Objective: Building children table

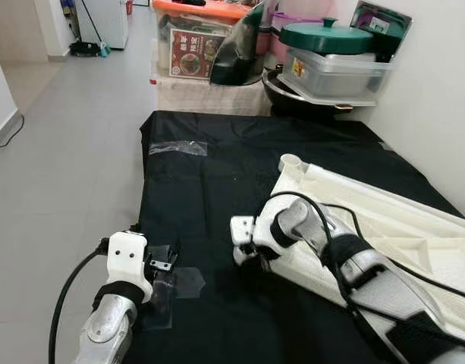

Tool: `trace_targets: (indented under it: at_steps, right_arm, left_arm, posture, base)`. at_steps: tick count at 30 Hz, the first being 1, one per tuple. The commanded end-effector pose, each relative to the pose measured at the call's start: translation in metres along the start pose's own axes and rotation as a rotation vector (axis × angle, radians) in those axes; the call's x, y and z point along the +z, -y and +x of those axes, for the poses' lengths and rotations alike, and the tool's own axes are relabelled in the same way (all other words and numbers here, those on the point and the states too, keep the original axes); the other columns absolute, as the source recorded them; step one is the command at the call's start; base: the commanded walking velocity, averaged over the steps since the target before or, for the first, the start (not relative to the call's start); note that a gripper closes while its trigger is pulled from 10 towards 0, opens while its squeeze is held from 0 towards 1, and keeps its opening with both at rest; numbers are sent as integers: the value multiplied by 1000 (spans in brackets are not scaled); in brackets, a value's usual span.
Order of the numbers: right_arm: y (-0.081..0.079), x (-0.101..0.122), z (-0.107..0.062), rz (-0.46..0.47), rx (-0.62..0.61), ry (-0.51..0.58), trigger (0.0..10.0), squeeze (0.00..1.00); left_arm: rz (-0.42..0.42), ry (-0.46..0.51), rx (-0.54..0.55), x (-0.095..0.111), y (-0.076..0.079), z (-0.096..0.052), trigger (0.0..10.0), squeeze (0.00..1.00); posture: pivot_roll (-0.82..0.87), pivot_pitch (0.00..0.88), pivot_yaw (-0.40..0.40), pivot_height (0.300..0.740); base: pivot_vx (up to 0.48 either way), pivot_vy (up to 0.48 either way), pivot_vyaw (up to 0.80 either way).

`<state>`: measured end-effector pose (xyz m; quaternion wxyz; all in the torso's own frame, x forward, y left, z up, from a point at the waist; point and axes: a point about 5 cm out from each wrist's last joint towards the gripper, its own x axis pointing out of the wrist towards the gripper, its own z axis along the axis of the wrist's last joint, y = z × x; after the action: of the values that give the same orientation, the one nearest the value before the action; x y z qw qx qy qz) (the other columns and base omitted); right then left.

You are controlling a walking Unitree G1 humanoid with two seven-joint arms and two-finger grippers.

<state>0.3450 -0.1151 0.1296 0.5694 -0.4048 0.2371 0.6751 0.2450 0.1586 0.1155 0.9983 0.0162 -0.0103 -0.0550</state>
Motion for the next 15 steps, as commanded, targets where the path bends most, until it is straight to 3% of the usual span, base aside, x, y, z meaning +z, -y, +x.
trace_targets:
  at_steps: [1,2,4,5,6,8,13,14,15]
  right_arm:
    - [-13,-2,2,-63,122,11,0,0]
    - [-13,-2,2,-63,122,11,0,0]
    - [-40,-16,-10,-135,225,3,0,0]
    - [-40,-16,-10,-135,225,3,0,0]
    - [-65,-22,-23,-190,293,-7,0,4]
    - [-79,-23,-33,-217,314,-7,0,0]
    - [-91,-24,-43,-246,307,7,0,0]
    - [-92,-24,-43,-253,291,9,3216,0]
    - [-92,-24,-43,-256,279,10,3216,0]
  left_arm:
    - [-4,-24,-12,-5,5,-2,10000,0]
    - [-4,-24,-12,-5,5,-2,10000,0]
    - [-6,-28,-15,-6,5,-2,10000,0]
    - [-6,-28,-15,-6,5,-2,10000,0]
    - [-5,-33,-21,-7,6,-2,10000,0]
    - [-3,-35,-26,-8,7,-2,10000,0]
    - [1,-38,-27,-8,6,-1,10000,0]
    - [3,-41,-28,-9,6,-1,10000,0]
    - [5,-43,-28,-9,6,-1,10000,0]
  posture:
    - [98,0,-148,740]
    - [98,0,-148,740]
    - [74,0,-136,740]
    - [74,0,-136,740]
    - [71,0,-135,740]
    - [66,0,-133,740]
    - [59,0,-130,740]
    - [49,0,-127,740]
    - [49,0,-127,740]
  base:
    - [0,0,0]
    - [0,0,0]
    - [0,0,0]
    - [0,0,0]
    - [0,0,0]
    - [0,0,0]
    - [0,0,0]
    - [0,0,0]
    - [0,0,0]
